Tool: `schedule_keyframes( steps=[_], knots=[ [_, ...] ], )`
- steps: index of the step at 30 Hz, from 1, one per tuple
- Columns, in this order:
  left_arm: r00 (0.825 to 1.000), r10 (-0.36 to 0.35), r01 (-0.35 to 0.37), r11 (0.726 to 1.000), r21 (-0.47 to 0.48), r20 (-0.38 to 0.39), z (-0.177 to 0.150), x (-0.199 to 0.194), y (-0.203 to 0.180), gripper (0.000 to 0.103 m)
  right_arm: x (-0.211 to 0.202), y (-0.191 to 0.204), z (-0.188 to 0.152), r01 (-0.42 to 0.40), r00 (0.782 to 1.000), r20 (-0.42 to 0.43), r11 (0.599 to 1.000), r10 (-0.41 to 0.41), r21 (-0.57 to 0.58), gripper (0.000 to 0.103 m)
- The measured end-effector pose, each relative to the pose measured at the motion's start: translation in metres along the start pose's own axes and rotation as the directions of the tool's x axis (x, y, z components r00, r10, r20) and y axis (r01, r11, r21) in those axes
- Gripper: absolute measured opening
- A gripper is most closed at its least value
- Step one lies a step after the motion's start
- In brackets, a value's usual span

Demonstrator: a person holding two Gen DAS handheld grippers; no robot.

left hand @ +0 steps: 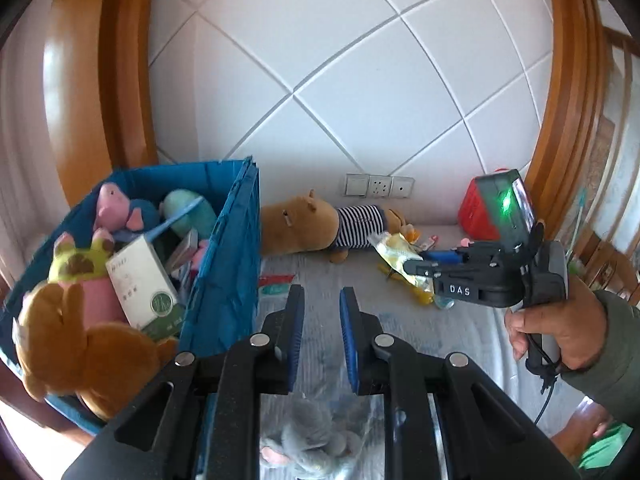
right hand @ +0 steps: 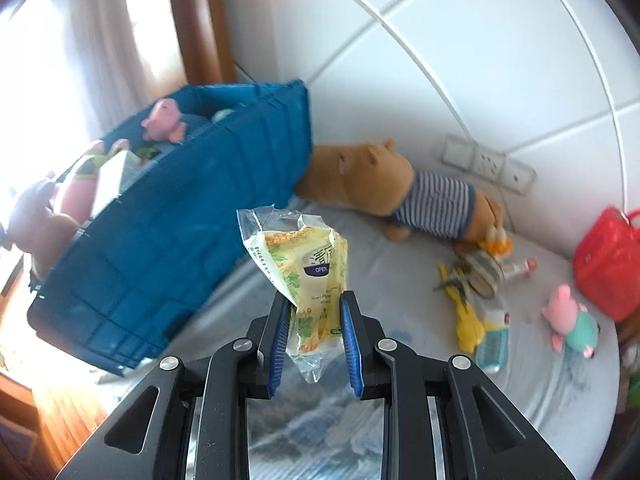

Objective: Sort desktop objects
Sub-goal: 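Grasp the yellow-green wet-wipe pack with the right tool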

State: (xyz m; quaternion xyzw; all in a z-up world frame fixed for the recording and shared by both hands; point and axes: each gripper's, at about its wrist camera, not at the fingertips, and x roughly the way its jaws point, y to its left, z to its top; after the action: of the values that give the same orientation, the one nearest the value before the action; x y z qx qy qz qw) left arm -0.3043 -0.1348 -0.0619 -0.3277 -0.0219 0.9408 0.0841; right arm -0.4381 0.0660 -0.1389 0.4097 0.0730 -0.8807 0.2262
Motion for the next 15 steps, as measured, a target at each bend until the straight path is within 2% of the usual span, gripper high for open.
schedule_keyframes(
  steps=[1, 3, 5, 8, 12, 15],
  knots=[
    [1.000, 0.001, -0.001, 1.000, -0.014, -0.010, -0.008, 0.003, 0.003, 0.064, -0.003, 0.003, 0.001, -0.005, 1.000, 0.005, 1.000, 0.005, -0.003, 0.024],
    [1.000, 0.007, -0.008, 0.999, -0.032, -0.028, -0.030, 0.011, 0.005, 0.103, -0.006, 0.007, -0.004, -0.013, 1.000, 0.002, 1.000, 0.013, -0.009, 0.024],
    [0.998, 0.026, -0.028, 0.999, -0.035, -0.061, -0.055, 0.022, 0.004, 0.103, -0.008, 0.009, -0.011, -0.020, 1.000, -0.008, 1.000, 0.019, -0.012, 0.024],
    [0.987, 0.050, -0.055, 0.998, -0.027, -0.151, -0.105, 0.059, 0.002, 0.103, -0.006, 0.004, -0.027, -0.024, 0.999, -0.036, 1.000, 0.024, -0.007, 0.024],
    [0.966, 0.074, -0.078, 0.997, -0.007, -0.247, -0.173, 0.117, 0.001, 0.103, -0.007, -0.011, -0.049, -0.019, 0.998, -0.066, 1.000, 0.020, 0.014, 0.024],
    [0.949, 0.072, -0.083, 0.996, -0.022, -0.308, -0.204, 0.161, 0.004, 0.103, -0.010, -0.023, -0.063, -0.001, 0.996, -0.088, 1.000, 0.003, 0.025, 0.024]
  ],
)
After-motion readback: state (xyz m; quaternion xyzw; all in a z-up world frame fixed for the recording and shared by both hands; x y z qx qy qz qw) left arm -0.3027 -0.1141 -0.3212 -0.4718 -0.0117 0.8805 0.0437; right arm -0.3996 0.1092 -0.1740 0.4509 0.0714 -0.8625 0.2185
